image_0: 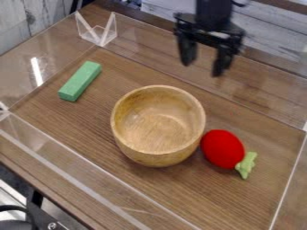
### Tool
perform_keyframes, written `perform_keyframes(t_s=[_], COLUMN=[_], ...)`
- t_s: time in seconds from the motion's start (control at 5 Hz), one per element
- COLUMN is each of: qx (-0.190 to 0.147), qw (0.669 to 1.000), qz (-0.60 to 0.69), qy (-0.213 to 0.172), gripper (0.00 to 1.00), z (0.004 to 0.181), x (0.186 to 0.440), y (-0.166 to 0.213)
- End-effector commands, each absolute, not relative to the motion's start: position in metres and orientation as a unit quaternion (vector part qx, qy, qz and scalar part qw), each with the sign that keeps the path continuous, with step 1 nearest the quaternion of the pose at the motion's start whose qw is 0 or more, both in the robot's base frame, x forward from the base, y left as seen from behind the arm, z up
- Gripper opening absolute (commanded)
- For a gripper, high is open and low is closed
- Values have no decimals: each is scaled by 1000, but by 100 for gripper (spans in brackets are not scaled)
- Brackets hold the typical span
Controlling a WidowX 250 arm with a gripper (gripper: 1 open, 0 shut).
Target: Move the red object to the right side of the table
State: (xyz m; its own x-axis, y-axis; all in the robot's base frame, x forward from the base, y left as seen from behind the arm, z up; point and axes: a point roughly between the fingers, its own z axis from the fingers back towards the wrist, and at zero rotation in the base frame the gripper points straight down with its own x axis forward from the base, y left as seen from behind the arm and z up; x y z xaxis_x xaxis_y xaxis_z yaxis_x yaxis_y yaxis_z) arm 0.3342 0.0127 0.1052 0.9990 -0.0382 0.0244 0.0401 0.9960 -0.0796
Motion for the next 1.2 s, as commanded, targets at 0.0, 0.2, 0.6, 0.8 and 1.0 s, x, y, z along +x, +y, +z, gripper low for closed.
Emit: perform_keyframes(t_s=[0.0,0.2,0.6,0.8,1.0], qx=[-33,-29,-22,-23,-23], qw=[997,996,996,996,996], qz=[-21,-16,-12,-16,-18], qy=[-72,-86,-90,-89,-86], gripper=[100,100,100,100,100], z=[135,136,120,114,107], x=[339,342,353,356,358], y=[50,80,88,83,80])
